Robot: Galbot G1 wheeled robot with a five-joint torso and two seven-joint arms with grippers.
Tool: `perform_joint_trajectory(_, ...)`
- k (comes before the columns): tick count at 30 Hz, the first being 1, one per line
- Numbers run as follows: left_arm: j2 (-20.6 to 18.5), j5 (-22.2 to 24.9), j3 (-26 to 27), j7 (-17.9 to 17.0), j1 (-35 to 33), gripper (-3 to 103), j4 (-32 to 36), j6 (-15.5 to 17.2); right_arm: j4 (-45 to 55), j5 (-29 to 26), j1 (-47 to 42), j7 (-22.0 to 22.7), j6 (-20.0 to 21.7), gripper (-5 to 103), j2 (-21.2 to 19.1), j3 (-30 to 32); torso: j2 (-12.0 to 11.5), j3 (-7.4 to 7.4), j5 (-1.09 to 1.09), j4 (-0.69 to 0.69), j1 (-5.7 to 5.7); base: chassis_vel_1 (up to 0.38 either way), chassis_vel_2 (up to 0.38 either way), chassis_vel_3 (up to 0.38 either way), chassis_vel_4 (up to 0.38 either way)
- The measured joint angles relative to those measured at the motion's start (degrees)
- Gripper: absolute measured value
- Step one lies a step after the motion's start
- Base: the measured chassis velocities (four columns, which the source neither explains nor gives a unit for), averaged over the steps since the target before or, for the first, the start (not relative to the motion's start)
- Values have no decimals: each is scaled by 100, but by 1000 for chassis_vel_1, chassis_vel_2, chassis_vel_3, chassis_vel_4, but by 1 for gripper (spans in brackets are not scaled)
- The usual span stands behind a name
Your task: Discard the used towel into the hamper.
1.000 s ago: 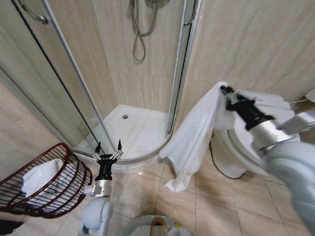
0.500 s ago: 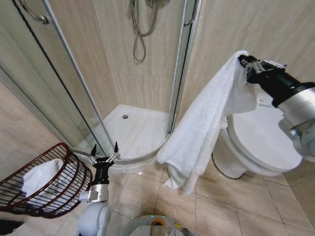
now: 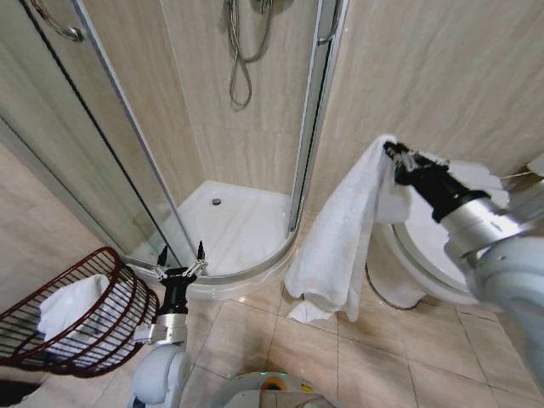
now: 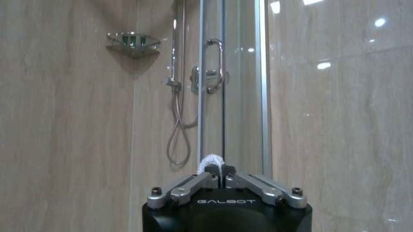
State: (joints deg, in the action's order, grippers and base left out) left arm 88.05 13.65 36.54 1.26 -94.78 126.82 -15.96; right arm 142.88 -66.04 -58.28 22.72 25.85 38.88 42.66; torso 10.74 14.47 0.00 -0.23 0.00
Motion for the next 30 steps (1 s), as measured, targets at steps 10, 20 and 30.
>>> perform_joint_trajectory(10, -23, -19, -4, 27, 114, 100, 113, 410, 33, 88, 61, -190, -1, 1, 65, -17, 0, 0, 0, 1, 0, 0, 0, 0, 0)
perform_joint_trajectory(20, 33, -142, -39, 29, 192, 100, 55, 463, 36, 272, -22, -430, -2, 1, 178, -119, 0, 0, 0, 1, 0, 17, 19, 20, 21)
perform_joint_trajectory(30, -14, -181, -32, 37, 267, 100, 134, 573, 32, 464, -76, -665, 39, 1, 352, -216, 0, 0, 1, 1, 0, 78, 78, 90, 82)
